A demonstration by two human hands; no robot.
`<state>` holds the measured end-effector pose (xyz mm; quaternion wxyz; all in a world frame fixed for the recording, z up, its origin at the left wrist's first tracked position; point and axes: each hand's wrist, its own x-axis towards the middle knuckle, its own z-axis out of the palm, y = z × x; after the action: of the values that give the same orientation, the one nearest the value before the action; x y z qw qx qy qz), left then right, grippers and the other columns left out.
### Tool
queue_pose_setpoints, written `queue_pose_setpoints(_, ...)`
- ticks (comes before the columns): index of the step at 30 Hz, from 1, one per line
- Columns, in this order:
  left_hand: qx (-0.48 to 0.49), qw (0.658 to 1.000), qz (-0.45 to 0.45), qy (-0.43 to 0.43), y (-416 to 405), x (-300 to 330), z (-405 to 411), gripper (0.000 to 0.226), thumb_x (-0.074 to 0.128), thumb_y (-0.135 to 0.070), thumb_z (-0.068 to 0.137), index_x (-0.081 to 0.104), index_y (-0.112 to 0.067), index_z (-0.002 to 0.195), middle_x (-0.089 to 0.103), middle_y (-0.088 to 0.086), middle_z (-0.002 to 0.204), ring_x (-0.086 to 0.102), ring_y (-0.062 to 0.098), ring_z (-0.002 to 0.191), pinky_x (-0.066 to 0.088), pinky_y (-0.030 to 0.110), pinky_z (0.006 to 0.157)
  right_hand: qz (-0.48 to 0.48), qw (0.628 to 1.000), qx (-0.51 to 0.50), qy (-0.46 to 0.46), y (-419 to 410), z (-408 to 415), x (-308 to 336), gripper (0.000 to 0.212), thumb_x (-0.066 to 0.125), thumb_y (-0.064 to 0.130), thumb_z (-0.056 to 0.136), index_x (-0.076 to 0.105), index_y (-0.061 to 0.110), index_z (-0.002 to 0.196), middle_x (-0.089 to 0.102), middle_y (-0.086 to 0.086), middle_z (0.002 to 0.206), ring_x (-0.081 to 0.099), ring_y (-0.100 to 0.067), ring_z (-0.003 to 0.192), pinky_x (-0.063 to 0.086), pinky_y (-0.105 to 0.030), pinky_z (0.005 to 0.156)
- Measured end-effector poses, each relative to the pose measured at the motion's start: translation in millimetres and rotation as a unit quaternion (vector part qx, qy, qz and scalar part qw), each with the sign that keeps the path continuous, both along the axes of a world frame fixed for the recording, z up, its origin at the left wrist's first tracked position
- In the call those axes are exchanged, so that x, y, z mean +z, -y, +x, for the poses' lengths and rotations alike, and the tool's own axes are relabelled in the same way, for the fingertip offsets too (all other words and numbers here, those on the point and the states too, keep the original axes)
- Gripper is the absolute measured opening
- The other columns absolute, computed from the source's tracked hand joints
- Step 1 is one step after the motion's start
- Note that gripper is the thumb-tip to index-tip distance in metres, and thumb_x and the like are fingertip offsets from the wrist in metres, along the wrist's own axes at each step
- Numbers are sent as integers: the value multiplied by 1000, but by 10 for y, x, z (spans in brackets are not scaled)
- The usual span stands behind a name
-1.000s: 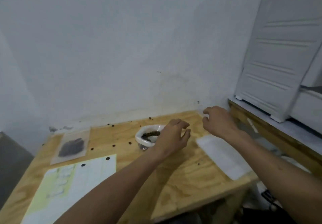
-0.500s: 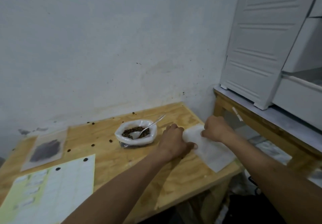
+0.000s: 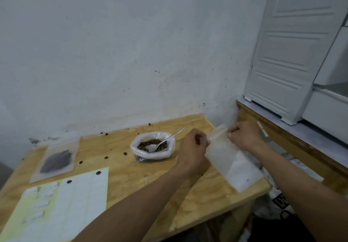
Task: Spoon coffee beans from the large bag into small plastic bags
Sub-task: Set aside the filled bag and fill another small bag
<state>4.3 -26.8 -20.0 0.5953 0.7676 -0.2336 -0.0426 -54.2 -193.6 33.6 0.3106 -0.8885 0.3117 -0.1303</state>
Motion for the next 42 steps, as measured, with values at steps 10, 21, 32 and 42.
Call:
queue_pose_setpoints(10,37,989,-131,-65,-180,381,232,14,79,-2,83,66,-2,88,66,12,67,65,22,58,59,44,68,31,995,44,87,-249,249,297,41,66,20,92,58,11,131,64,-6,125,60,-23,118,46,-30,91)
queue_pose_setpoints(21,100,979,-152,96,-679,848,394,9,77,-9,86,69,-10,83,72,5,76,68,16,72,58,31,70,110,980,55,154,-846,509,787,62,59,65,85,74,7,69,74,-7,66,68,-24,61,48,-31,61)
queue_pose_setpoints(32,107,985,-99,88,-1159,1075,506,36,82,-44,81,74,-16,102,76,-4,87,72,4,84,60,25,78,211,931,197,224,-1273,850,921,27,69,28,94,78,5,82,78,-7,79,64,-10,63,52,-23,63)
queue_pose_setpoints(42,95,993,2,73,-1432,1058,615,21,67,-14,93,74,-3,110,76,9,82,73,16,69,63,30,70,110,928,296,197,-1393,921,706,28,65,32,98,73,11,82,76,-4,78,72,-15,72,59,-27,72)
